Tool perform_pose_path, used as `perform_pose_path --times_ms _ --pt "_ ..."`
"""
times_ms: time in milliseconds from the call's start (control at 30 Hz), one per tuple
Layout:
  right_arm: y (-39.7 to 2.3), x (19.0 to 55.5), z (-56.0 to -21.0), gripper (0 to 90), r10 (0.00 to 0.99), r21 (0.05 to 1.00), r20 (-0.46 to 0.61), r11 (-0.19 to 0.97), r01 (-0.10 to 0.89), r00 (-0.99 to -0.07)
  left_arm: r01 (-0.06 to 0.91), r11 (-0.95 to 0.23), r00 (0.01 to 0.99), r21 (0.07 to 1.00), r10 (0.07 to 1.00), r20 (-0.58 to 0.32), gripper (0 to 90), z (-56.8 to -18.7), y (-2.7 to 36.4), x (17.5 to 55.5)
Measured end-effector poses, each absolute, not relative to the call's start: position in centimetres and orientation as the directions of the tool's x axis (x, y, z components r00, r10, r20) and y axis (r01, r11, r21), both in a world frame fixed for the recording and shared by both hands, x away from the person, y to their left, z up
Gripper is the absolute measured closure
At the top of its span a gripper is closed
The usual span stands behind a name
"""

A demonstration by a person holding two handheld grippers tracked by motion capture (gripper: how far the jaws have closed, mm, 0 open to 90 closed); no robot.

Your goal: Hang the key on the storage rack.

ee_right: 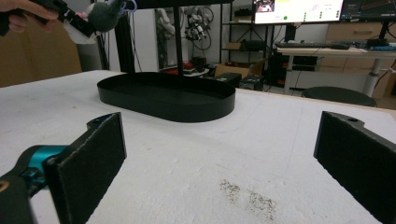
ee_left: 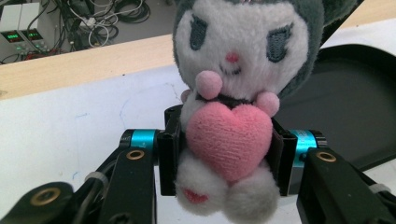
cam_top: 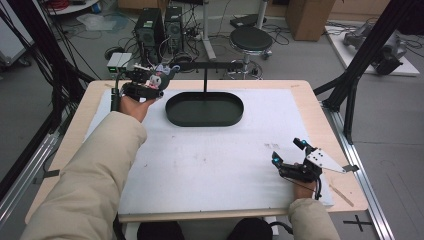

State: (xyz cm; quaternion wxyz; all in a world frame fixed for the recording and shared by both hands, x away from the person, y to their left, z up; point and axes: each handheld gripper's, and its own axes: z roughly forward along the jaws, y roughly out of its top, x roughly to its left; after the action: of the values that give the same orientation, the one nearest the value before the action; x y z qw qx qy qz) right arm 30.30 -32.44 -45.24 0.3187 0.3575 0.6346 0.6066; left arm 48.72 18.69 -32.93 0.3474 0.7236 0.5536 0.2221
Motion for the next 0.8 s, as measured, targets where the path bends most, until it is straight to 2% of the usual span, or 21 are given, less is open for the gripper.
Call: perform_pose_path --times_ms 367,500,567,667,800 --pt "-32.5 30.3 -45.3 1.4 0.840 0.998 0.029 0.008 0.065 -0.542 0.629 -0.269 0.389 0.729 0.921 0.004 54.6 -35.1 17.3 49.3" --pt "-32.5 30.3 -45.3 1.4 0.841 0.998 0.029 0.008 0.066 -0.541 0.635 -0.271 0.414 0.723 0.910 -0.022 52.2 -35.6 17.4 49.4" --pt "-32.4 30.3 -45.3 1.4 0.840 0.998 0.029 0.008 0.066 -0.541 0.632 -0.285 0.419 0.721 0.908 -0.008 50.2 -35.6 17.5 49.3" --pt "-32.5 30.3 -45.3 1.4 0.840 0.998 0.029 0.008 0.066 -0.542 0.616 -0.304 0.451 0.727 0.892 -0.009 42.0 -35.5 18.0 49.1" --pt "-32.4 30.3 -45.2 1.4 0.841 0.998 0.032 0.007 0.069 -0.540 0.599 -0.290 0.524 0.747 0.847 -0.091 15.3 -35.1 19.0 48.5"
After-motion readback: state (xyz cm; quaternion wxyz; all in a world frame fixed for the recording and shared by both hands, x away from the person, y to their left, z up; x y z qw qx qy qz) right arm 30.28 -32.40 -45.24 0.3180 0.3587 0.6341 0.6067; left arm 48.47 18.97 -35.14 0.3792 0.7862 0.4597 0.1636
